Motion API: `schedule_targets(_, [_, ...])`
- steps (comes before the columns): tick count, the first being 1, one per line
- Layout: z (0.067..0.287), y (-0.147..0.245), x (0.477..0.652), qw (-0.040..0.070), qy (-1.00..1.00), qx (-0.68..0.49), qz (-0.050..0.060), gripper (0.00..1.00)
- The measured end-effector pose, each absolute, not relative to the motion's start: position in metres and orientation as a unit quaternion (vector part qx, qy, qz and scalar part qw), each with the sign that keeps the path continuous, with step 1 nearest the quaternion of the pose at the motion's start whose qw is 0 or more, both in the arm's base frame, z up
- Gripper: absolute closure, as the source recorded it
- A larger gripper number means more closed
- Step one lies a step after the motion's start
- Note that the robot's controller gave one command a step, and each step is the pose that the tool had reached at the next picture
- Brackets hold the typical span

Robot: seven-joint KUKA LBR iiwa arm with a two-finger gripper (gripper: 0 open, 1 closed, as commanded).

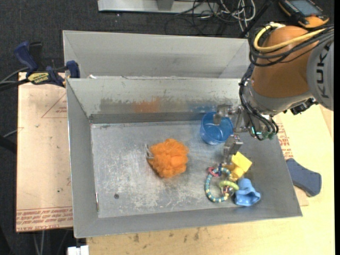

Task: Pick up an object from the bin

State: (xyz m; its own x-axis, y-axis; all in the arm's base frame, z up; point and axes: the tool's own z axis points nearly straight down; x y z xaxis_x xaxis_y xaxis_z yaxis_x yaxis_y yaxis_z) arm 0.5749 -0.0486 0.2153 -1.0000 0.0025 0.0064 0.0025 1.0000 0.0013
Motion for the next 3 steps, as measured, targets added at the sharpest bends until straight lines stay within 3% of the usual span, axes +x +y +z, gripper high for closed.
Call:
schedule_targets(1, [0.22, -0.048, 0.576, -0.001, -1.0, -0.001, 0.0, 0.0])
schedule_targets(2, [0.178, -0.059, 0.568, -0.005, -1.0, 0.016, 0.0, 0.0])
schedule_targets(3, [0.163, -0.064, 0.566, -0.003, -1.0, 0.02, 0.0, 0.0])
